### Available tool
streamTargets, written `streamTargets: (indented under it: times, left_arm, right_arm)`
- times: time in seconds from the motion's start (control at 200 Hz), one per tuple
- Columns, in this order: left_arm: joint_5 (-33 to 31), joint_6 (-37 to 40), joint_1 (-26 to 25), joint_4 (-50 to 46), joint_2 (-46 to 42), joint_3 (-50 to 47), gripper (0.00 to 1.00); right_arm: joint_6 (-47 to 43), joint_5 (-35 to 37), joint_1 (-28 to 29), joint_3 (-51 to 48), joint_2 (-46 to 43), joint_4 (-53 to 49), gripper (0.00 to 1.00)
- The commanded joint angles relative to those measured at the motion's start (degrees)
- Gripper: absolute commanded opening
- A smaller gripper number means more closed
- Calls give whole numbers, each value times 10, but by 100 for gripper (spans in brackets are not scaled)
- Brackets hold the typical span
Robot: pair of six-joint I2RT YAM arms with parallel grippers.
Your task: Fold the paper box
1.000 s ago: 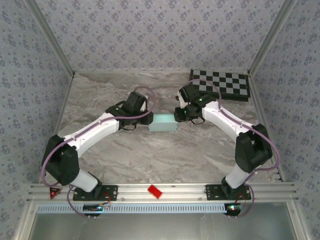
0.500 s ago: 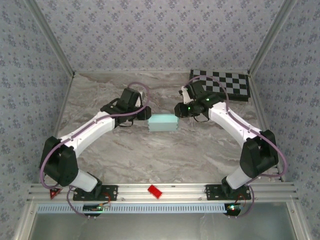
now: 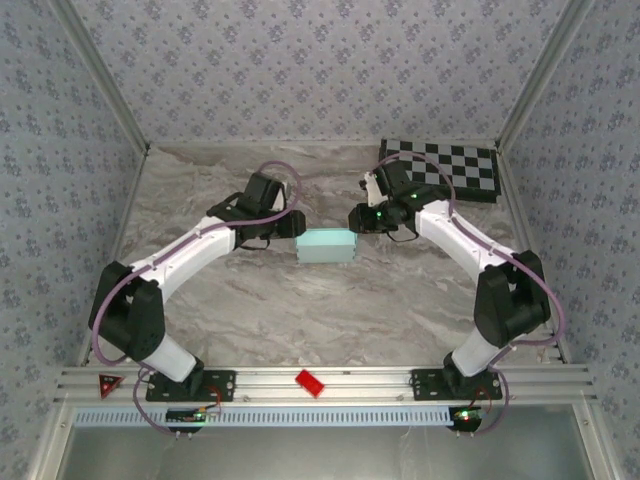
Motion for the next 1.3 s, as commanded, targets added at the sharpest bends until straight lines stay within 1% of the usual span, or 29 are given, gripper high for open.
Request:
streamTargets:
  times: [0.0,0.56,0.989,1.014,1.299]
  left_arm:
    - [14,-5,3,1,6,13,47]
    - [10,-23,2,17,2,-38,46]
    - [8,-32,1,25,0,-66,46]
    - [7,-33,1,26,-1,-68,46]
    - [4,-37,-1,31,-4,-88,46]
  right_arm:
    - [8,-15,-1,7,7,-1,31]
    - [17,17,3,-37,2,15,31]
    - [19,47,14,-46,4,13,31]
    - [19,48,15,-65,4,12,31]
    - [17,58,17,-82,6,11,31]
